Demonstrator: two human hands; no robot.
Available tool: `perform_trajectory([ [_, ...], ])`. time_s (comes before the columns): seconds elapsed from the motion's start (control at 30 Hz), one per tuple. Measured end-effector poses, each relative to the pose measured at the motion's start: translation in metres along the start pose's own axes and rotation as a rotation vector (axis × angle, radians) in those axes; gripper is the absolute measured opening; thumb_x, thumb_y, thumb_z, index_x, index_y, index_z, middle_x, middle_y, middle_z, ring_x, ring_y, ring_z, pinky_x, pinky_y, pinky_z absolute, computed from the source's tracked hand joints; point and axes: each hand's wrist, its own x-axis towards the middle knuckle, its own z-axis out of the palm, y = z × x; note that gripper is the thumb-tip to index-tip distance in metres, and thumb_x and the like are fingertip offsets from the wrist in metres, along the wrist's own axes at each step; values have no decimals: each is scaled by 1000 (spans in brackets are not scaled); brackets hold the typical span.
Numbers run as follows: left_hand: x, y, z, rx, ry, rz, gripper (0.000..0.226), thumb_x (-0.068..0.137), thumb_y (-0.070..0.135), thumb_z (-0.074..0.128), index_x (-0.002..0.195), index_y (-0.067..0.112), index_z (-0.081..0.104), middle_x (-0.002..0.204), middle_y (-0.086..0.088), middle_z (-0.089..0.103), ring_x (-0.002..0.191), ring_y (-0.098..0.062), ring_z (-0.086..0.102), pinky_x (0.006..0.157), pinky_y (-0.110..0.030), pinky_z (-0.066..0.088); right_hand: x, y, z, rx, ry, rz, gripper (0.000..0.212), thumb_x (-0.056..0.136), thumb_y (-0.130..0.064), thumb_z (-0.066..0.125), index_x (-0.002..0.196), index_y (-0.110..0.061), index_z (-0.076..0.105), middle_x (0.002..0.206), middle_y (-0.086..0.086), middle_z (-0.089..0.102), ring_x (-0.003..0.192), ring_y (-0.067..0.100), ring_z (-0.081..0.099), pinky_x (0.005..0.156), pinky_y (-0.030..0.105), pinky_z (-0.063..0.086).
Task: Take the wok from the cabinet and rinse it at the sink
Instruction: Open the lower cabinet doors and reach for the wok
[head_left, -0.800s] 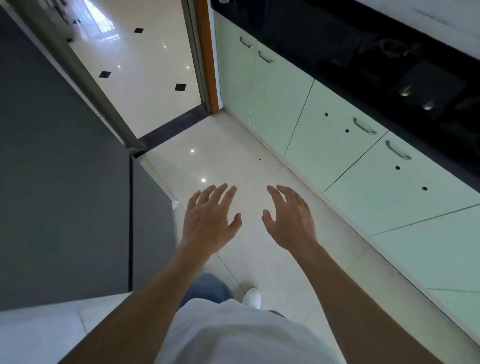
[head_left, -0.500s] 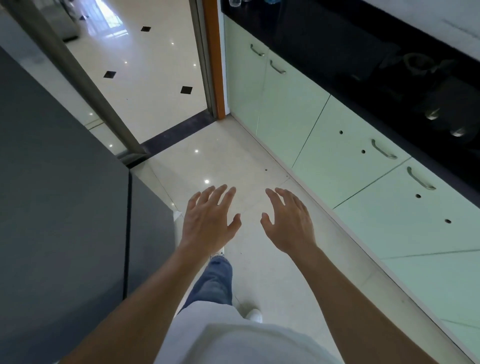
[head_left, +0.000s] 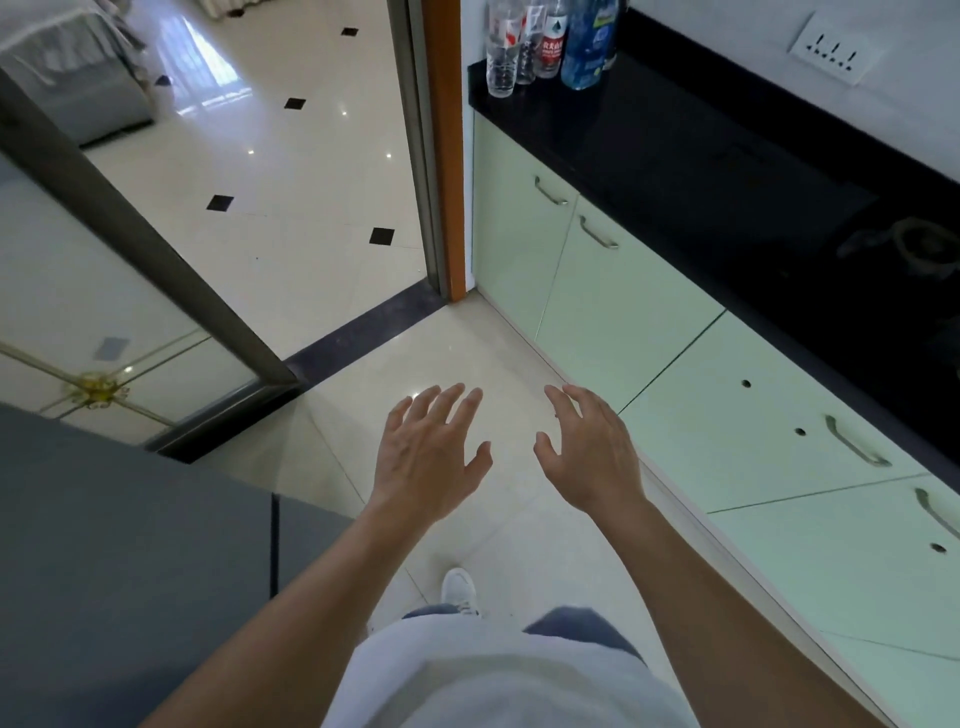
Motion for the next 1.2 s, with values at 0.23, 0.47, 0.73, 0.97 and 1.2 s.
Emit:
perform_trajectory([
  [0.23, 83, -23, -6, -12, -11, 40, 64, 92, 57, 41, 148, 28, 34, 154, 1, 43, 141, -24, 40, 115, -44, 32, 66, -13, 2, -8, -56, 18, 57, 96, -37, 53, 148, -18, 41, 153, 9, 45, 141, 27, 42, 116, 40, 34],
  [0.47, 176, -31, -2, -9, -21, 58, 64, 93, 57, 42, 149, 29, 32, 155, 1, 41, 142, -24, 38, 116, -44, 32, 159, -2, -1, 2, -49, 23, 57, 95, -35, 55, 148, -16, 43, 150, 10, 47, 139, 28, 43, 115, 41, 36],
  [0.73, 316, -27, -13, 45, -64, 106, 63, 93, 55, 42, 150, 28, 32, 156, 0, 40, 143, -25, 37, 117, -45, 28, 288, 32, -30, -13, -51, 20, 57, 92, -33, 60, 144, -13, 48, 146, 13, 52, 135, 30, 49, 110, 43, 41],
  [0.97, 426, -15, -33, 46, -47, 125, 63, 91, 55, 48, 147, 28, 37, 153, 1, 44, 141, -26, 40, 115, -48, 34, 388, 65, -58, -28, -33, 35, 58, 92, -33, 59, 146, -14, 46, 148, 13, 50, 137, 30, 46, 110, 42, 40],
  [1.2, 495, -12, -36, 41, -61, 200, 65, 92, 58, 43, 150, 30, 32, 156, 2, 39, 144, -25, 35, 118, -46, 29, 439, 72, -63, 29, -59, 126, 59, 96, -37, 53, 151, -20, 36, 157, 6, 38, 144, 26, 36, 116, 43, 37],
])
